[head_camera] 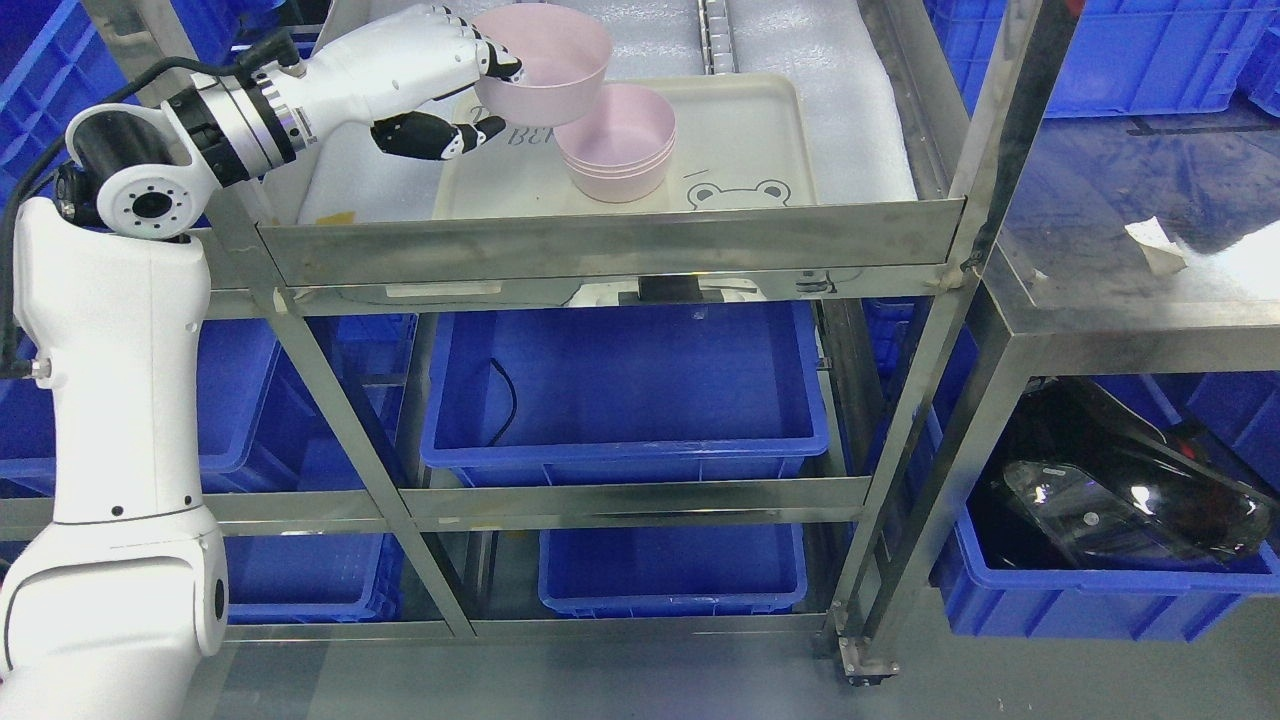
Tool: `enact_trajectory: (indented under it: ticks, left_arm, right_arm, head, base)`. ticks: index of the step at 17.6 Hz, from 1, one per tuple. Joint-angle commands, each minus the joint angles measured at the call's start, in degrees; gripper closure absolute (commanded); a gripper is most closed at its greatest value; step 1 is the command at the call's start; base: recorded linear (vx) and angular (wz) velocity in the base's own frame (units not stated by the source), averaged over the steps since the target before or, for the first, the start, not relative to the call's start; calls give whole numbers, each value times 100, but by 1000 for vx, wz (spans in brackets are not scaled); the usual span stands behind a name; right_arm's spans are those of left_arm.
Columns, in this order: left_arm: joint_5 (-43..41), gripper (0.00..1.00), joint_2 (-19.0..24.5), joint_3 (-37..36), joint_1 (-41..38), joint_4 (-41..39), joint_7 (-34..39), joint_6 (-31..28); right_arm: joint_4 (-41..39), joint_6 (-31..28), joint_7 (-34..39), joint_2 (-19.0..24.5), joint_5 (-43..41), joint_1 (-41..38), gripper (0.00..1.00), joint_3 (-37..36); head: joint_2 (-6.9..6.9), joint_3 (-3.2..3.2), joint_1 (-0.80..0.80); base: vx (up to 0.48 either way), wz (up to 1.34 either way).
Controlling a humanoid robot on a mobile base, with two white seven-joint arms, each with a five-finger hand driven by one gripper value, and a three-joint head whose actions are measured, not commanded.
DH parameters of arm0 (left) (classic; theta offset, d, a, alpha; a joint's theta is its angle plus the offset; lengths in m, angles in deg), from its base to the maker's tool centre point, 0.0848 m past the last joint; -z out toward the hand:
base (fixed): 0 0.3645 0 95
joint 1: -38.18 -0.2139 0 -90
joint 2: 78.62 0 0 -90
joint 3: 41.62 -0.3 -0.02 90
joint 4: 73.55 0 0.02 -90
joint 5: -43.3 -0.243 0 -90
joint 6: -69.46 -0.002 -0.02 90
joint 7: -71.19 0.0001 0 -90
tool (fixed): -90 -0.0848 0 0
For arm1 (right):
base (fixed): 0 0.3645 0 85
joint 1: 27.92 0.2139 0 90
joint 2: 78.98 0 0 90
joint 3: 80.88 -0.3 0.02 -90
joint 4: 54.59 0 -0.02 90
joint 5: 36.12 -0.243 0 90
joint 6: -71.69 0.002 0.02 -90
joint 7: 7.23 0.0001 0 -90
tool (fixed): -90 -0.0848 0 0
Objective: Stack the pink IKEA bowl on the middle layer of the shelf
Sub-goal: 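Lower the pink bowl onto the stack of pink bowls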
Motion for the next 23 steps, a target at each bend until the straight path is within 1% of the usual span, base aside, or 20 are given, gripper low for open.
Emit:
enact_trajectory:
  ticks: [1, 4, 7, 10, 13, 17, 20, 21, 22, 23]
  left_arm:
    - [-618, 97, -311, -314, 321, 1020, 0, 1]
    - [-698, 98, -557, -552, 462, 1223, 0, 1]
    - [-953, 97, -803, -579, 804, 1644, 104, 1]
    - [-1216, 97, -848, -631, 1112, 2022, 254, 1]
    - [-1234, 95, -1067, -658, 1121, 2199, 255, 1]
    - [-1234, 93, -1103, -676, 1104, 2305, 246, 1]
    - [-1243, 92, -1015, -658, 1130, 2340, 246, 1]
    - [-1243, 91, -1006, -667, 1174, 2331, 246, 1]
    - [-1252, 84, -972, -667, 1209, 2331, 237, 1]
    - [-1287, 73, -902, -658, 1218, 2331, 237, 1]
  right_arm:
    - [-100, -3, 0, -100, -1, -87, 0, 0]
    - [-100, -3, 0, -100, -1, -87, 0, 0]
    - [-100, -3, 0, -100, -1, -87, 0, 0]
    - [-100, -3, 0, -100, 7, -87, 0, 0]
    - [-100, -3, 0, -100, -1, -87, 0, 0]
    - [-100, -3, 0, -100, -1, -87, 0, 0]
    - [-100, -3, 0, -100, -1, -87, 0, 0]
    - [-100, -3, 0, -100, -1, -87, 0, 0]
    - [-100, -3, 0, -100, -1, -87, 0, 0]
    - [-100, -3, 0, -100, 7, -87, 0, 0]
  head:
    - [0, 0, 0]
    - [0, 0, 0]
    - [0, 0, 0]
    - [0, 0, 0]
    - [0, 0, 0]
    - [0, 0, 0]
    - [0, 0, 0]
    - [0, 0, 0]
    - [0, 0, 0]
    - [0, 0, 0]
  base:
    - [0, 0]
    - [0, 0]
    - [0, 0]
    - [0, 0]
    - [0, 0]
    - [0, 0]
    - [0, 0]
    - [0, 0]
    - [0, 0]
    - [0, 0]
